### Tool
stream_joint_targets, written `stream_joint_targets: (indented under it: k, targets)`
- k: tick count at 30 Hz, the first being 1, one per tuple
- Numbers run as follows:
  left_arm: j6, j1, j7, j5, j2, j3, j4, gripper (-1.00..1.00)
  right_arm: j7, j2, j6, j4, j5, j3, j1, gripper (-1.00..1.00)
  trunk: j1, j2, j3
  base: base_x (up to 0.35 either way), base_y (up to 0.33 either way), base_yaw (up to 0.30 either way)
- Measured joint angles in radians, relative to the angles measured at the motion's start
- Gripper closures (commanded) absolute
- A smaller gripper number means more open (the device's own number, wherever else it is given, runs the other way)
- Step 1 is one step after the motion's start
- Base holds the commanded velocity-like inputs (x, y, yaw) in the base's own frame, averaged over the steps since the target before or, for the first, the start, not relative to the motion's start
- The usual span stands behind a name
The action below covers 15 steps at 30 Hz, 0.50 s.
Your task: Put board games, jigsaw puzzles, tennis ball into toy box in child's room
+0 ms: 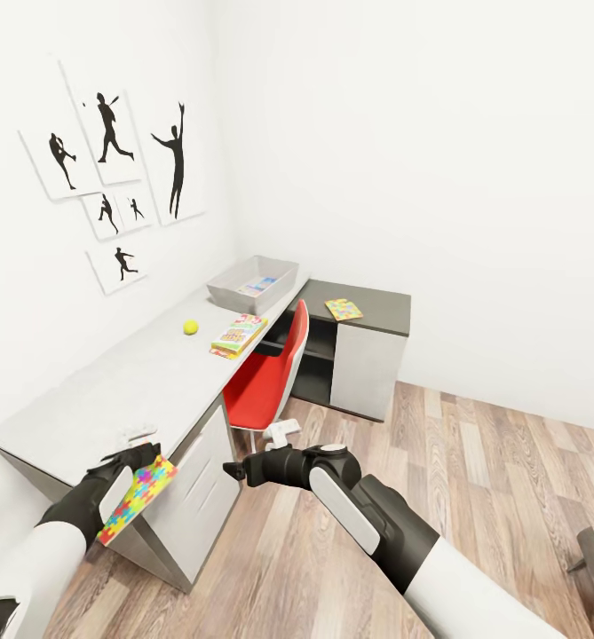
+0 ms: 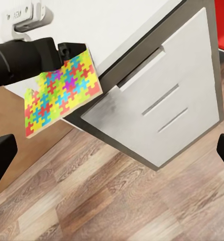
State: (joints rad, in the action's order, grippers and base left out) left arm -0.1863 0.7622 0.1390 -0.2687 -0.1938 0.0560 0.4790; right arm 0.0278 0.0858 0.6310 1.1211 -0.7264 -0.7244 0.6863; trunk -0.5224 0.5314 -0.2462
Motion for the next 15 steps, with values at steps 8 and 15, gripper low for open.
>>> stream_joint_targets:
  k: [8,15]
  targets:
    - [0.007,-0.001,0.0,-0.001,0.001,0.0,0.084,-1.0,0.0,0.0,0.0,0.0,0.0,0.0,0.0,-1.0,0.0,0.0,0.0,0.0,0.0,0.0]
    - [-0.008,-0.004,-0.003,-0.009,0.0,-0.001,0.143,-1.0,0.0,0.0,0.0,-0.001,-0.001,0.001,0.0,-1.0,0.0,0.0,0.0,0.0,0.0,0.0]
